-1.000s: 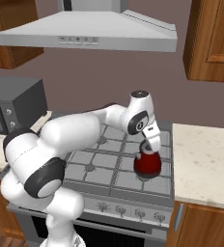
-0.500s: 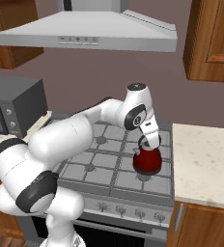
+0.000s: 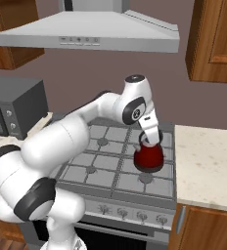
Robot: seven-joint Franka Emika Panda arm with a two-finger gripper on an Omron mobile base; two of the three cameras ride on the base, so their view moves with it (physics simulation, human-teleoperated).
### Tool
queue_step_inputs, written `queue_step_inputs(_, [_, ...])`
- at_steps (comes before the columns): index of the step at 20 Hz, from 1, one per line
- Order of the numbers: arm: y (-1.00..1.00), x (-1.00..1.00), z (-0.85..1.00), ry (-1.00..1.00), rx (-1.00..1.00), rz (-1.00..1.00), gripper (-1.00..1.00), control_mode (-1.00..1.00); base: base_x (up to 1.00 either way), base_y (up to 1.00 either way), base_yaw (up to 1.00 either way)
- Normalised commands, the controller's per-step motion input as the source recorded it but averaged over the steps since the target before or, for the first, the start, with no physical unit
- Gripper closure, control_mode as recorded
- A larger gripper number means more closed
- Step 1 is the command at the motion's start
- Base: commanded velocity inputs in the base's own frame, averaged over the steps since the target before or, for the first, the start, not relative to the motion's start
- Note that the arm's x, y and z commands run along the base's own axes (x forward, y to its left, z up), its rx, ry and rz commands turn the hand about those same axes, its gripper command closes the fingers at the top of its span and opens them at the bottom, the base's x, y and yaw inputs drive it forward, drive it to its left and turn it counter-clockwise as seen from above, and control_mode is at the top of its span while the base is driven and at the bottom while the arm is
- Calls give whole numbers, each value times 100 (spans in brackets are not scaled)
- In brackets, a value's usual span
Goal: The kettle is done boiling. Turn off the stove, then wait for 300 timesteps before moving the kettle to the dining table.
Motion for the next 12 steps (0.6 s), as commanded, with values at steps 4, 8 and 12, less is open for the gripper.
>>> queue_step_inputs(4, [8,-2,24,-1,-1,-3,100,-100,0,0,0])
queue_step_inputs(8, [2,0,0,2,0,0,100,-100,0,0,0])
queue_step_inputs(12, [0,-5,0,-3,0,0,100,100,-11,0,-1])
